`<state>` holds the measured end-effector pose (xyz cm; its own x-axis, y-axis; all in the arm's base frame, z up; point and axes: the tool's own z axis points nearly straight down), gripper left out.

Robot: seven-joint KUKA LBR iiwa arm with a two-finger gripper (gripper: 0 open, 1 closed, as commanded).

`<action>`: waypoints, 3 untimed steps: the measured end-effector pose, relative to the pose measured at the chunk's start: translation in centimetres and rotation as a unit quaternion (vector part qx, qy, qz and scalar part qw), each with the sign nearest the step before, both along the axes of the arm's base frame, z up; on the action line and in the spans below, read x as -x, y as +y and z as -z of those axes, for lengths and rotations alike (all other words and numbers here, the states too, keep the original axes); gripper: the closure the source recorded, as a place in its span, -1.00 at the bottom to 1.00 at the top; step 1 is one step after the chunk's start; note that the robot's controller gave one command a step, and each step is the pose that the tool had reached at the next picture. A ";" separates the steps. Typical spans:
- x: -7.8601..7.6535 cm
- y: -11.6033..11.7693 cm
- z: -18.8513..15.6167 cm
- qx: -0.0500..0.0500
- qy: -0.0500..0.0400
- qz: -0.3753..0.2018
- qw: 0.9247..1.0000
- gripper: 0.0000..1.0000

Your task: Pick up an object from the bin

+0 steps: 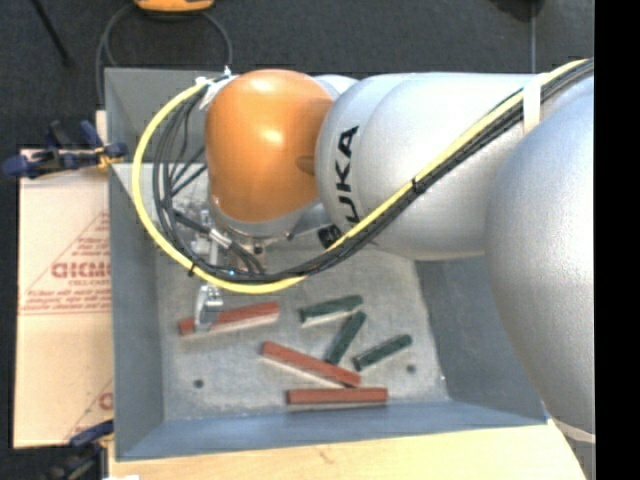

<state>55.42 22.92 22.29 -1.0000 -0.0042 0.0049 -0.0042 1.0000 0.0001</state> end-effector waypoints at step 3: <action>-3.3 -7.4 13.2 0.000 -0.005 -0.065 0.998 -1.00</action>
Offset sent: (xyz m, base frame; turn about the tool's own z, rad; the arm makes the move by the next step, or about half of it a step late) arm 0.0258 -0.1048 -0.1529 0.1405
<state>58.75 15.47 9.10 -0.9910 -0.1338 -0.0055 -0.1338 0.9910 0.0002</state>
